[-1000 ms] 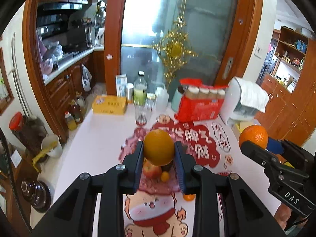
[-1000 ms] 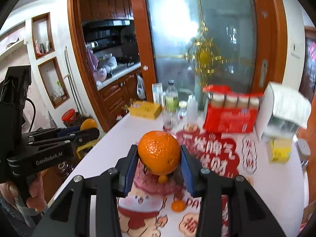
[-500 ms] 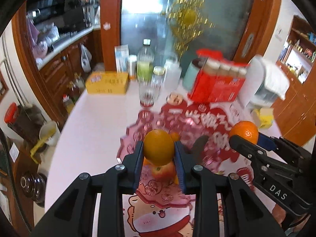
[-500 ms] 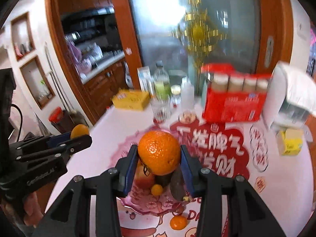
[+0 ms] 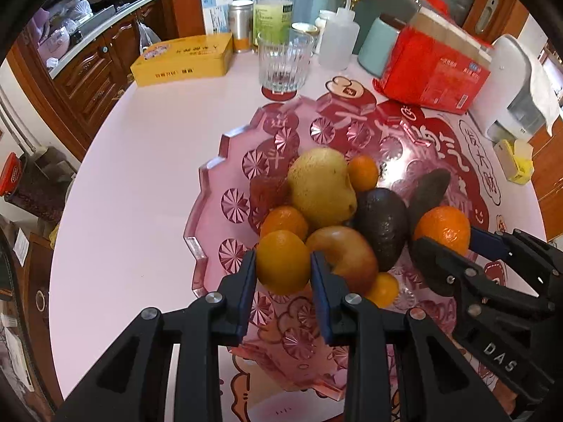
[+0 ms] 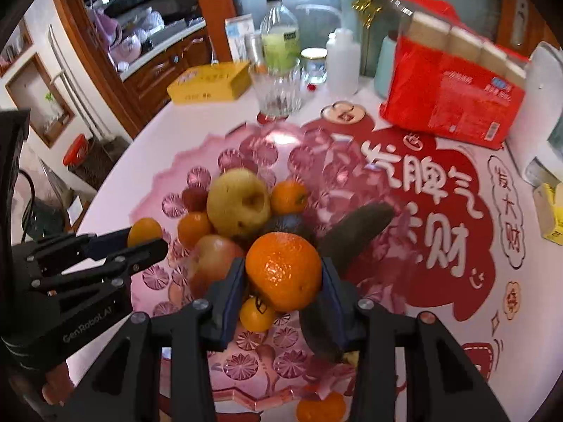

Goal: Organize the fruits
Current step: 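Carry both mandarins into the pink bowl and open both tools, then withdraw both tools toward the last mandarin and the brown lychee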

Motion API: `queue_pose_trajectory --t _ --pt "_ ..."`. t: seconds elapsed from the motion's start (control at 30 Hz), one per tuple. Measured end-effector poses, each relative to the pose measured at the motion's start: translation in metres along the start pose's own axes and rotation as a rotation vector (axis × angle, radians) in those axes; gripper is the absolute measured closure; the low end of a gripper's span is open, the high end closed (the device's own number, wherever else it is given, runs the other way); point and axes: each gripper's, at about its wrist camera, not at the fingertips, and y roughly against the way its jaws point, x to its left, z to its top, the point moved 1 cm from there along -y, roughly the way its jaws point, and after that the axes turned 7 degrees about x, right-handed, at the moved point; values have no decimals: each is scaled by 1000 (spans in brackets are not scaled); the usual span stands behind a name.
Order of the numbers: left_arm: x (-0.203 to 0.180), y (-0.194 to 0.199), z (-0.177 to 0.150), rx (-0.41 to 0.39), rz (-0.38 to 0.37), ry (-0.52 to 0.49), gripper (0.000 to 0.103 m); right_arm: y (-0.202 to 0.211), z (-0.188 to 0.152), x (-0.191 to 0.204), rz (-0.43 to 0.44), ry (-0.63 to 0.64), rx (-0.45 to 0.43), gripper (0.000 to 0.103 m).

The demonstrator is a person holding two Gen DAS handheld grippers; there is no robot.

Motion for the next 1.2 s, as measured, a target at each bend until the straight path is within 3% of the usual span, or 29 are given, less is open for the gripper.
queue_pose_trajectory --t 0.13,0.27,0.3,0.67,1.2 --pt "3 0 0 -1 -3 -1 72 -6 -2 2 8 5 7 60" --pt "6 12 -1 -37 -2 15 39 -5 -4 -2 60 -19 18 60" --pt "6 15 -1 -48 -1 17 37 -3 -4 -2 68 -25 12 59" --pt "8 64 -20 -120 12 39 30 60 -11 -5 87 -46 -118 53" --pt "-10 169 -74 -263 23 39 19 154 -59 -12 82 -83 -236 53"
